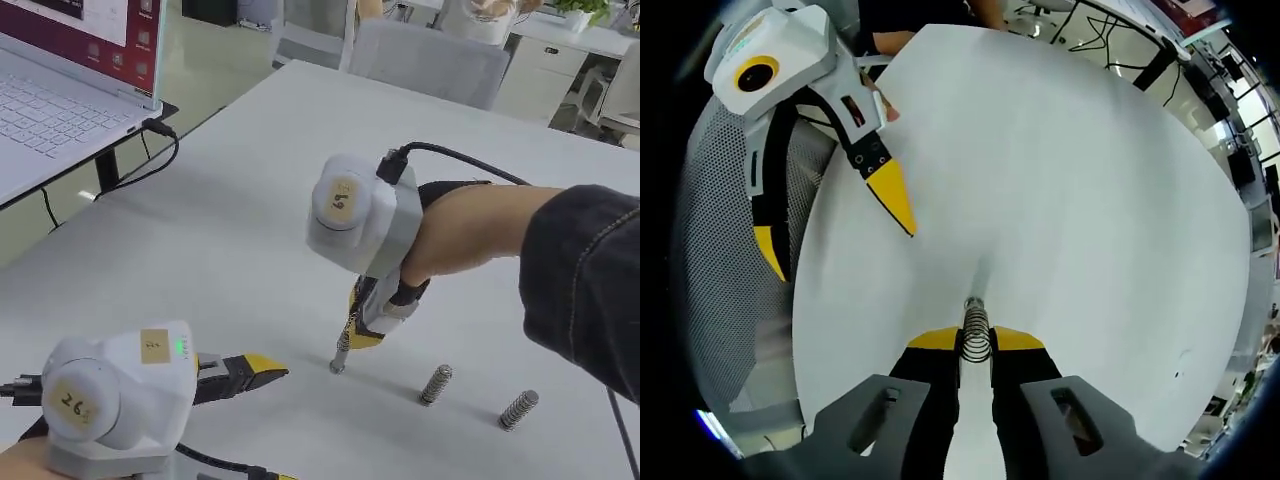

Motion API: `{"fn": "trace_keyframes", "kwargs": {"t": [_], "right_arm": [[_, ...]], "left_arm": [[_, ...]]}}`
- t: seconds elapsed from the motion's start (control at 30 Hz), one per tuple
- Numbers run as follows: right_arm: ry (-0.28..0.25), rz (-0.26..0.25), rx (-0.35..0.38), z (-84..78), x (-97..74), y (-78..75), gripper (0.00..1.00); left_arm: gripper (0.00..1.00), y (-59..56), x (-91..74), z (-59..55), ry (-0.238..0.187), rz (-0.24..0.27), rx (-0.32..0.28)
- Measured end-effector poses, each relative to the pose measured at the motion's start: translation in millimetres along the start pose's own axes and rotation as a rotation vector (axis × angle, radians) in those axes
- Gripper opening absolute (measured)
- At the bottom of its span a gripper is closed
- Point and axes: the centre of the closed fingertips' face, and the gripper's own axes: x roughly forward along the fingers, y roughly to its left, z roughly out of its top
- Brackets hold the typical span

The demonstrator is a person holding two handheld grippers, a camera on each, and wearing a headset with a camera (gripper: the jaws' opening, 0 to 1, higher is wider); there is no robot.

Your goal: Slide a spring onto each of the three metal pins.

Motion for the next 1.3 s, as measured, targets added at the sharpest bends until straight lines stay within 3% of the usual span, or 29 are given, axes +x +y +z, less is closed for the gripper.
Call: {"fn": "trace_keyframes", "kwargs": {"t": [0.73, 1.0, 1.3], "right_arm": [[0.069, 0.026, 0.004, -14.5, 25.1, 14.4, 0.09], [0.072, 0.043, 0.012, -18.5, 29.4, 23.7, 0.09], [0.068, 0.033, 0.024, -21.0, 29.5, 23.7, 0.09]], "left_arm": [[0.65, 2.1, -0.3, -2.1, -0.001, 0.001, -0.003], [0.65, 2.4, 0.0, -3.3, -0.001, -0.001, -0.002], [0.65, 3.7, 1.6, -5.2, 0.001, -0.006, 0.000]]}}
